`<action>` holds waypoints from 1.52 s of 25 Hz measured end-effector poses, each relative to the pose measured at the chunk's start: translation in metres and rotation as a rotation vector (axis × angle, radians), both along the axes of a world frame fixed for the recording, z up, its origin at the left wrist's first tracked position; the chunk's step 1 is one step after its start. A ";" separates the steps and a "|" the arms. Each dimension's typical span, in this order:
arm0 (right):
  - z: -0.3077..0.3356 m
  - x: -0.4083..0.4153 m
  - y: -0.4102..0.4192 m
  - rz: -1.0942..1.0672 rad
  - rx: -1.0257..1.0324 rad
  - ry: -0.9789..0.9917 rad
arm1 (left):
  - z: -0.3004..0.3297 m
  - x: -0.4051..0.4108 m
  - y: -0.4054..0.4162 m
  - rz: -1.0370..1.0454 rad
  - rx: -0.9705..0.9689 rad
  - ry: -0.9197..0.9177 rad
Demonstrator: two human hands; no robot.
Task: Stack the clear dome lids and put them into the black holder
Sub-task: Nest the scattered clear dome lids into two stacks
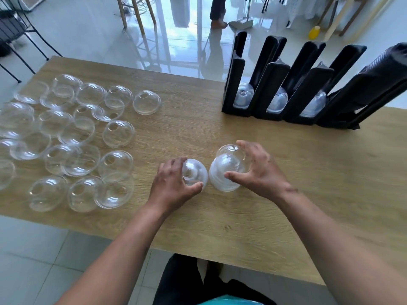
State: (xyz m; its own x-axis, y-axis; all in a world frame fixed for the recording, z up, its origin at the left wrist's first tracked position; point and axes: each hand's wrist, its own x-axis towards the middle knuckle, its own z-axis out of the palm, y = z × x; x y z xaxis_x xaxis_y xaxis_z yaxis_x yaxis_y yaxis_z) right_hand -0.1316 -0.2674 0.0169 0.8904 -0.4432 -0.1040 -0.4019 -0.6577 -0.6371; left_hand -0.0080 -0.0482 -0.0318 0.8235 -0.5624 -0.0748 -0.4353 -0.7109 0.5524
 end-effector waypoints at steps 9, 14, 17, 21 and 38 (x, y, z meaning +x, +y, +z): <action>-0.027 -0.004 0.008 0.017 -0.025 0.080 | 0.011 -0.005 -0.016 -0.001 0.218 -0.089; -0.033 -0.004 0.009 -0.011 -0.049 0.064 | 0.008 -0.006 -0.019 0.016 0.273 -0.103; -0.034 -0.003 0.010 -0.018 -0.050 0.055 | 0.012 -0.004 -0.024 0.021 0.324 -0.049; -0.024 -0.006 0.007 0.030 -0.064 0.080 | 0.024 -0.008 -0.008 0.026 0.151 -0.022; -0.023 0.198 0.170 0.740 -0.198 -0.076 | 0.025 -0.039 0.137 0.422 -0.284 0.043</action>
